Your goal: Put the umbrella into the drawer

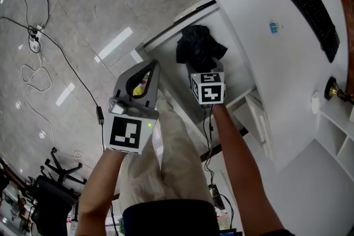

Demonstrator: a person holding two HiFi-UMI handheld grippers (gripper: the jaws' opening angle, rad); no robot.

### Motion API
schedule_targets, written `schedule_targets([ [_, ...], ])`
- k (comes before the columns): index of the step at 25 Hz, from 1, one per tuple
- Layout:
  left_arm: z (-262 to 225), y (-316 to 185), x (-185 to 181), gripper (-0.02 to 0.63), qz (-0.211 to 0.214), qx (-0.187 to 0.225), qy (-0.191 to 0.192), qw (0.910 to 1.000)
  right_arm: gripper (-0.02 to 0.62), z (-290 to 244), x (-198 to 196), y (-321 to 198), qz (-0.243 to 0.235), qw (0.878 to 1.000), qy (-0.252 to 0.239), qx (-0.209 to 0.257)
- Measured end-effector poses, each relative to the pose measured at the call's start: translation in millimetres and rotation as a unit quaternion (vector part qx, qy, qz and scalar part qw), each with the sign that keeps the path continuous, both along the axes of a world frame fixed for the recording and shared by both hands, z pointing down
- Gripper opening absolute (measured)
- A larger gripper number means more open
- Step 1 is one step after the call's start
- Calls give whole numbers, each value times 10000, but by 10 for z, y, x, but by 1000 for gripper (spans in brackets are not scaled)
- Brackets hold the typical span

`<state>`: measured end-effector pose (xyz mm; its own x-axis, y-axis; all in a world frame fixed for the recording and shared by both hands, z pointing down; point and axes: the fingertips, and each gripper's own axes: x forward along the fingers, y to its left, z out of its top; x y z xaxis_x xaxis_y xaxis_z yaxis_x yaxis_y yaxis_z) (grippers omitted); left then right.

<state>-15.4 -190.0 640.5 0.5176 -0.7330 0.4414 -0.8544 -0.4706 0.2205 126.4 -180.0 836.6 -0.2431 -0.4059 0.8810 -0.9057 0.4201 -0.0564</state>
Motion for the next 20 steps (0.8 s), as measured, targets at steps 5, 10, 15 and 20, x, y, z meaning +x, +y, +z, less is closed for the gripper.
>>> schedule_targets([
  [5,-7,-8,7,17,25,8,-13,10000,273,-6,1,-9,-11,10000,-7,-34],
  [10,-15,-2,11,17,67,11,-39,10000,282,-34,-11,7,-179,9996,-113,-174],
  [15,-13,-10,24,17,70,39,-48,10000,310,-41,-34,35,-305,9991,-44,-287],
  [20,-7,-20,31,17,60,65,-48,9999,321,-136,-42,46,-312,9991,-52,-280],
])
